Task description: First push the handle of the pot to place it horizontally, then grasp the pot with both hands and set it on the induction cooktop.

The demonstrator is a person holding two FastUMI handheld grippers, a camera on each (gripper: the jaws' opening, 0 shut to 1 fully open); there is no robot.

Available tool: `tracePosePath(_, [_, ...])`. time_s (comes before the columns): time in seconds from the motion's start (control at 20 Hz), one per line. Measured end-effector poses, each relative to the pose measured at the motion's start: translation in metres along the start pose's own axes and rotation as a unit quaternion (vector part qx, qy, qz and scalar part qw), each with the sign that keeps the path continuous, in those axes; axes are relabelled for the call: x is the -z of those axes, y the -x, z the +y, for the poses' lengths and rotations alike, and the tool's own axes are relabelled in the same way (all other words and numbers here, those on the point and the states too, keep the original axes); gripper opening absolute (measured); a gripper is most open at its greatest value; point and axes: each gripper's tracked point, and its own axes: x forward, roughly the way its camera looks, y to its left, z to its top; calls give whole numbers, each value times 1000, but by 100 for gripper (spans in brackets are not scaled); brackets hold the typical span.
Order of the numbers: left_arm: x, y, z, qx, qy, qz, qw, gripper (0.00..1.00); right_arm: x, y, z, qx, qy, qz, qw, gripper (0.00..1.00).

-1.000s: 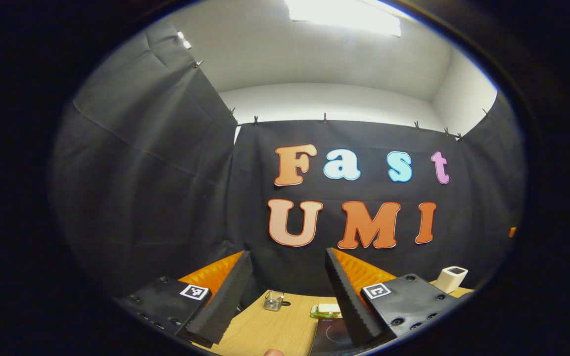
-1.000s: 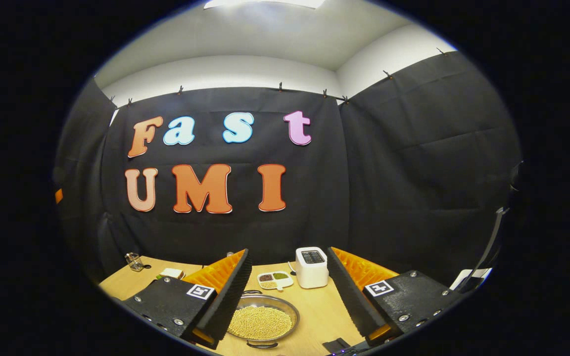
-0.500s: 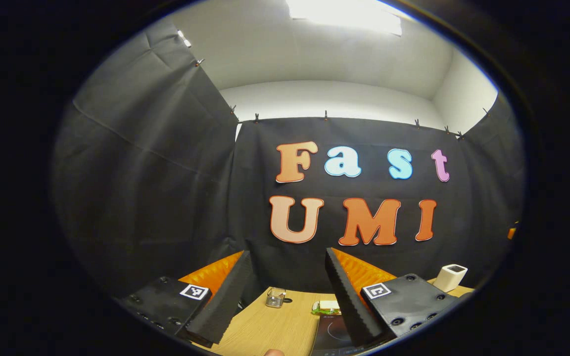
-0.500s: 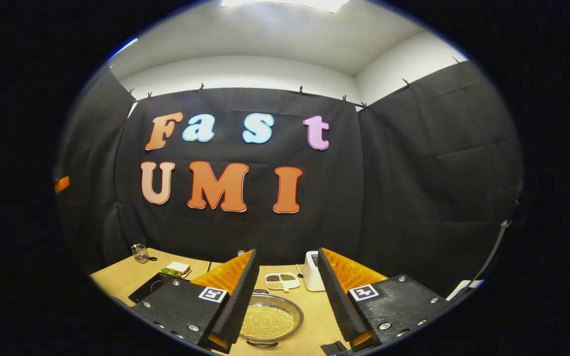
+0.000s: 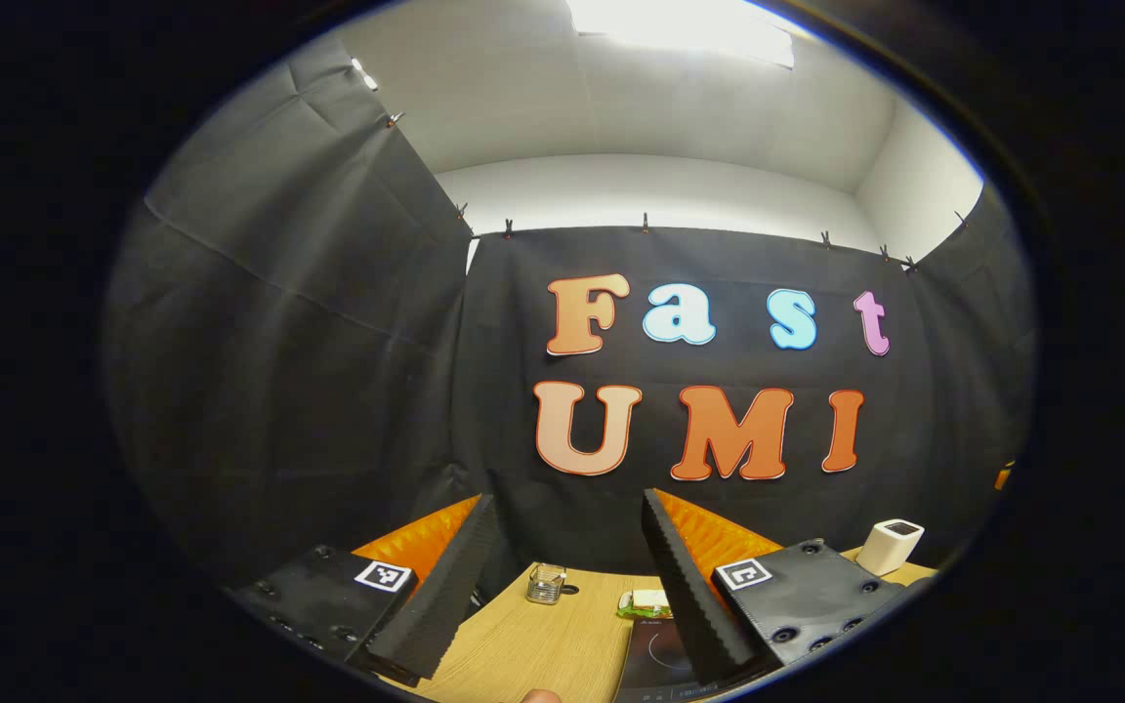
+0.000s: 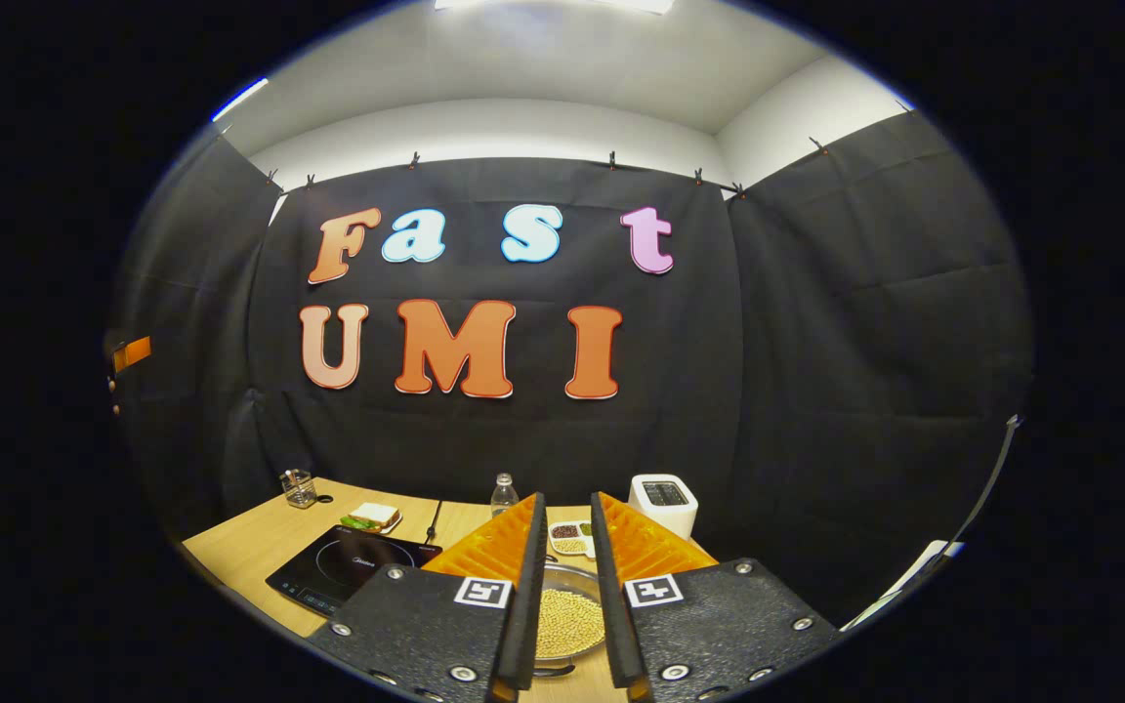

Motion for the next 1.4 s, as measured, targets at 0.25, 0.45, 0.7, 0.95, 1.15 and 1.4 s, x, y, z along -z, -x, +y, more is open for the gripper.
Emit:
tracePosePath(0.25, [1,-5,-6,6,-1,4,1000,96,38,-10,8,-10,-3,45,999,14])
tracePosePath(0.45, [7,-10,-8,8,2,10,1000,97,80,-14,20,-31,-13,95,995,2])
tracePosePath(0.7, [9,-15,-6,-2,-4,17,1000,98,131,-18,26,-34,-10,137,990,0])
tracePosePath(0.95, [-2,-14,-15,7,-13,4,1000,96,183,-19,44,-50,-20,183,982,0])
tracePosePath(1.15, [1,-12,-17,9,-11,11,1000,96,227,-19,58,-63,-31,227,971,0])
tracePosePath(1.4, [-7,-12,-16,4,-23,6,1000,97,268,-16,68,-68,-35,263,962,0])
